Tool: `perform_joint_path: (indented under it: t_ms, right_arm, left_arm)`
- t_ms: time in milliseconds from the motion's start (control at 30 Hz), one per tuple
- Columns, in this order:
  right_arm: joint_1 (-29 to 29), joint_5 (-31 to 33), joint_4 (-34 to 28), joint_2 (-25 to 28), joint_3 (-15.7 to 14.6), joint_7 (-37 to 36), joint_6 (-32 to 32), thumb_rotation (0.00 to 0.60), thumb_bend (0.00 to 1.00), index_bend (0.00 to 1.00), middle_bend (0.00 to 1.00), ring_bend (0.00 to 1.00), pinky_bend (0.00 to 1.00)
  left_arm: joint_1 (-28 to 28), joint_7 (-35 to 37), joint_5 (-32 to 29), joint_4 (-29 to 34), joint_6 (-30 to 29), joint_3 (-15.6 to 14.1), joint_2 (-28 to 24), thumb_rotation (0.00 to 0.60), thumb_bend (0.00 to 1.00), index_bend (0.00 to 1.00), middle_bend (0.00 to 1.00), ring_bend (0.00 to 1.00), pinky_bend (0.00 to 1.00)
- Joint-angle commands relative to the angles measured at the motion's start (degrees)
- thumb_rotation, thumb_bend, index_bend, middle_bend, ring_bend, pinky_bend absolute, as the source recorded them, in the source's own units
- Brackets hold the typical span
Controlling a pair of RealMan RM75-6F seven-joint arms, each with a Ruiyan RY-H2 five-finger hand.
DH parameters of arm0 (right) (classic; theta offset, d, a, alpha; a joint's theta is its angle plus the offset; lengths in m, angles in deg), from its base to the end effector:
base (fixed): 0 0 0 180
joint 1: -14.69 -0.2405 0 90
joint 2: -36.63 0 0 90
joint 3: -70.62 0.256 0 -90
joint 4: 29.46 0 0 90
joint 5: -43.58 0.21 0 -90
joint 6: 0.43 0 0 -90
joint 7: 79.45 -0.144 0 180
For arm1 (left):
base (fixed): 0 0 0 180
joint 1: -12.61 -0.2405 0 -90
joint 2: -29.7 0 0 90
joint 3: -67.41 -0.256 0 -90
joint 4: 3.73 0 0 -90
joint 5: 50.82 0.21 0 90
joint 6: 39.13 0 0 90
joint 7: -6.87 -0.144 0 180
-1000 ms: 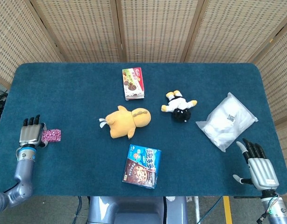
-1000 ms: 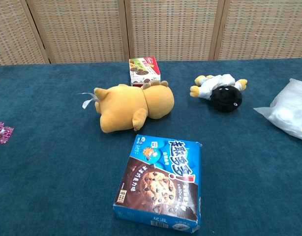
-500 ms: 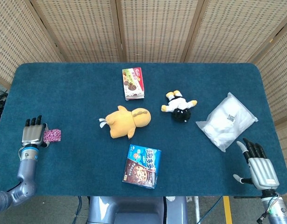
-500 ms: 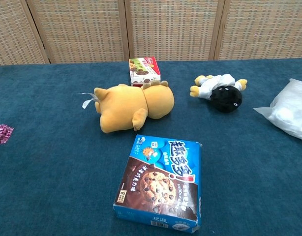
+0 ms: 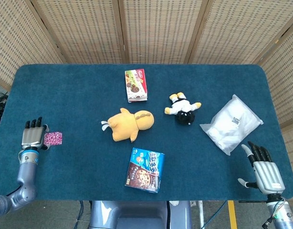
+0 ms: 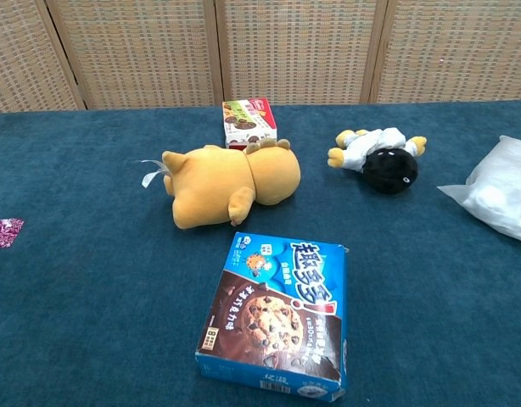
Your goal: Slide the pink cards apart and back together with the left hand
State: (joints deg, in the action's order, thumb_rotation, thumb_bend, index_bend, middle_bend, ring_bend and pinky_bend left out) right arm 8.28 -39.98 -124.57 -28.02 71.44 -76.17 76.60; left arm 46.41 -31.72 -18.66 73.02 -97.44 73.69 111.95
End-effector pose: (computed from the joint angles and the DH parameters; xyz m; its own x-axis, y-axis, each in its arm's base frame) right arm -0.3111 -0.1787 0.1300 0.3894 -0.1727 0.9047 -0.9188 -0.0039 0.3947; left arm -0.3238 0.3283 0.0541 0.5679 0.4272 0.7036 0.6969 0.2053 -0.6872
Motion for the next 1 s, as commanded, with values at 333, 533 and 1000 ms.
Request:
perform_joint_path:
  t_ms: [333, 533, 1000]
  right_arm:
    - [0.0, -0.1, 0.0, 0.1, 0.0, -0.2, 0.1, 0.600, 0.00, 0.00, 0.00, 0.00, 0.00]
    - [0.0, -0.1, 0.1, 0.1, 0.1, -0.2, 0.2, 0.600, 0.00, 0.00, 0.00, 0.00, 0.00]
    - [0.6, -0.7, -0.4, 0.0, 0.1, 2.2, 2.0, 0.600, 0.00, 0.00, 0.00, 0.00, 0.00]
  left_arm:
    - [-1.0, 3.8, 0.6, 3.1, 0.1, 1.6, -2.1, 0.600, 0.26, 0.29, 0.00, 0.00, 0.00]
    - [-4.1, 11.6, 8.0, 11.5, -1.9, 2.1, -6.9, 0.600, 0.26, 0.08, 0.00, 0.00, 0.00]
    - [-18.6, 16.7, 42.8, 24.4, -22.8, -11.0, -11.7, 0.600, 0.25, 0.00, 0.00, 0.00, 0.00]
